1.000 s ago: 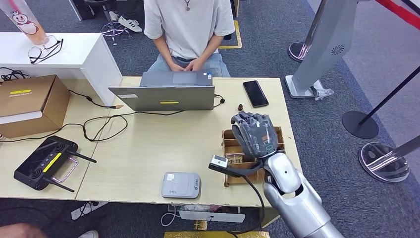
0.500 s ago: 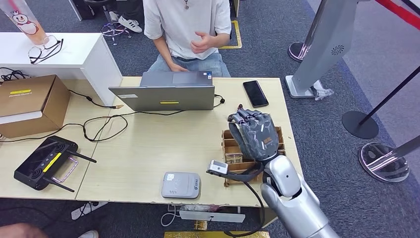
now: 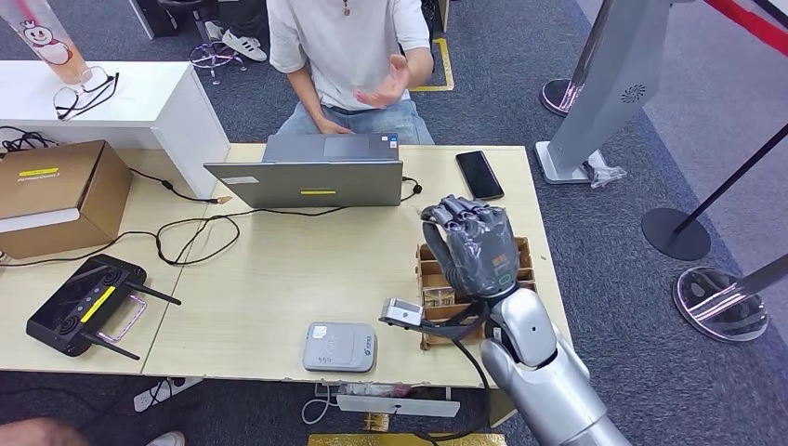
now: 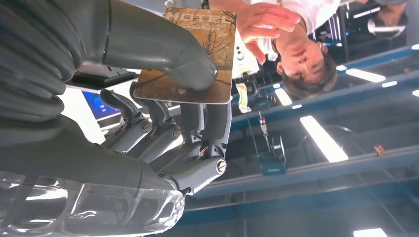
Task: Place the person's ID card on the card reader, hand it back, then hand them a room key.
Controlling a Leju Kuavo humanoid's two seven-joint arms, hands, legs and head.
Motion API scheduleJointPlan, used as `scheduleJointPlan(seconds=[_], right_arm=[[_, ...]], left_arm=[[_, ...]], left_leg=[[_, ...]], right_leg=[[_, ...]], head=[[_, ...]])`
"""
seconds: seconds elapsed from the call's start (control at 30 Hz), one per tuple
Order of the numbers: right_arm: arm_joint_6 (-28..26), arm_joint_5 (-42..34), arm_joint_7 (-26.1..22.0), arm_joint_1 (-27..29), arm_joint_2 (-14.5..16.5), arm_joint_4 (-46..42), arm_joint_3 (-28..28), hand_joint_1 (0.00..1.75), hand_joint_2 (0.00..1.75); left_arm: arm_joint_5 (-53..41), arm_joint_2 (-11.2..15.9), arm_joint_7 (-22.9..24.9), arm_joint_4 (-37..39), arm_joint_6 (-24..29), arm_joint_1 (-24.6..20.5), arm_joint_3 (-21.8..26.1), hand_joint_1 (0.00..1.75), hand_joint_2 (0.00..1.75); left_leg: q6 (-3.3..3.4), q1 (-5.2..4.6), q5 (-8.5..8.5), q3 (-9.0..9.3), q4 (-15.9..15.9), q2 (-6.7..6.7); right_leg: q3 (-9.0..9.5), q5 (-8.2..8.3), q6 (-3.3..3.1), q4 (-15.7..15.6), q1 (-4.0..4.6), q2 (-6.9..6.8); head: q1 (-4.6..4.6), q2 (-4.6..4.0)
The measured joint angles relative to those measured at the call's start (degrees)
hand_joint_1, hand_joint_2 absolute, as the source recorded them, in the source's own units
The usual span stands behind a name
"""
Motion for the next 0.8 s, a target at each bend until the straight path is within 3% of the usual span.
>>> scheduleJointPlan(seconds=[0.8], right_arm=[[-3.97,-0.47,-0.45,-9.67,6.65,8.62,1.22,1.75,1.75]], left_arm=[[-1.71,-0.11,1.19,0.0,-0.05,-0.58,-0.08,0.0,0.0]], left_leg=[[-0.01,0.0,0.02,0.01,0.0,0.01]], right_leg=[[0.0,0.0,0.0,0.02,0.0,0.01]], head=[[-0.01,0.0]])
